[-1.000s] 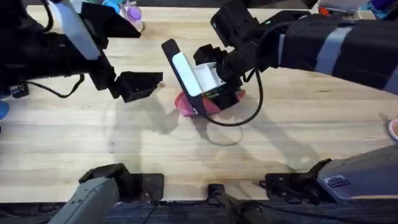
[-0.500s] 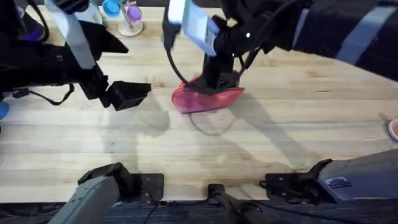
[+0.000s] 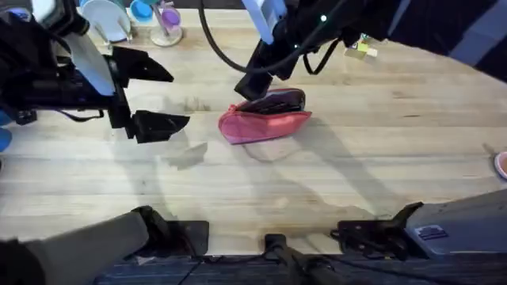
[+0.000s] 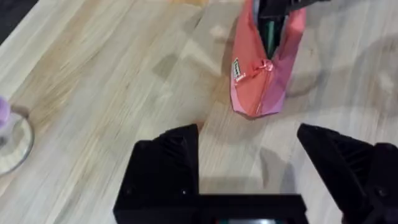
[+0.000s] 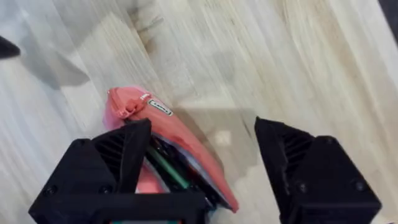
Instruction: Unzip the bag, pick up the pens from the table one at a time and place them inside, then zip the bag closed.
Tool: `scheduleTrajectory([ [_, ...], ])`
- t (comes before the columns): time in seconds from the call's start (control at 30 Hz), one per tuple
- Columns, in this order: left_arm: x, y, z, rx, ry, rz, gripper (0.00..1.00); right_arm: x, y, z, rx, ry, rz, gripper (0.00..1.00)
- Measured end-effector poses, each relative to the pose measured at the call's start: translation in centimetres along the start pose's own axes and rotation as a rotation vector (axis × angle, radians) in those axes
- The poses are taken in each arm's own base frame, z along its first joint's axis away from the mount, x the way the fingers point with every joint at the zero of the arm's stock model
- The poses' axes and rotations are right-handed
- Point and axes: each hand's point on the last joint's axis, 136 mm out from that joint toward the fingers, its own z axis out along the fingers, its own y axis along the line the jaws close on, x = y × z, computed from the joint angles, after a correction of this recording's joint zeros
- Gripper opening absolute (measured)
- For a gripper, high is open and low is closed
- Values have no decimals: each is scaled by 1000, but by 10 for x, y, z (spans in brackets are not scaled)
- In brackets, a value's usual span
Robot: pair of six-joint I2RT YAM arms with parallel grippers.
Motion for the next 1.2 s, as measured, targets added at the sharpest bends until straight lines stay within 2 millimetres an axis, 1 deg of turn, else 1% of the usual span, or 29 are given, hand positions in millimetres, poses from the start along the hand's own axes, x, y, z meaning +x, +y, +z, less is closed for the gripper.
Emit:
scheduleTrajectory([
  [0.07, 4, 1, 4, 24, -17, 14, 994, 0, 0, 0, -1, 0, 45, 995],
  [0.1, 10, 3, 10, 55, -35, 20, 993, -1, 2, 0, -9, -3, 108, 995],
  [0.23, 21, 6, 20, 97, -53, 3, 994, -4, 8, 0, -49, -17, 187, 995],
  [0.53, 47, 4, 38, 195, -78, -54, 993, -6, 14, -1, -84, -26, 265, 995],
  [0.63, 49, 3, 41, 209, -91, -61, 993, -7, 14, -1, -87, -28, 270, 996],
  [1.07, 47, 1, 41, 214, -113, -16, 993, -8, 14, -1, -87, -35, 279, 996],
  [1.2, 47, 1, 41, 214, -113, -11, 993, -10, 18, -1, -112, -40, 279, 996],
])
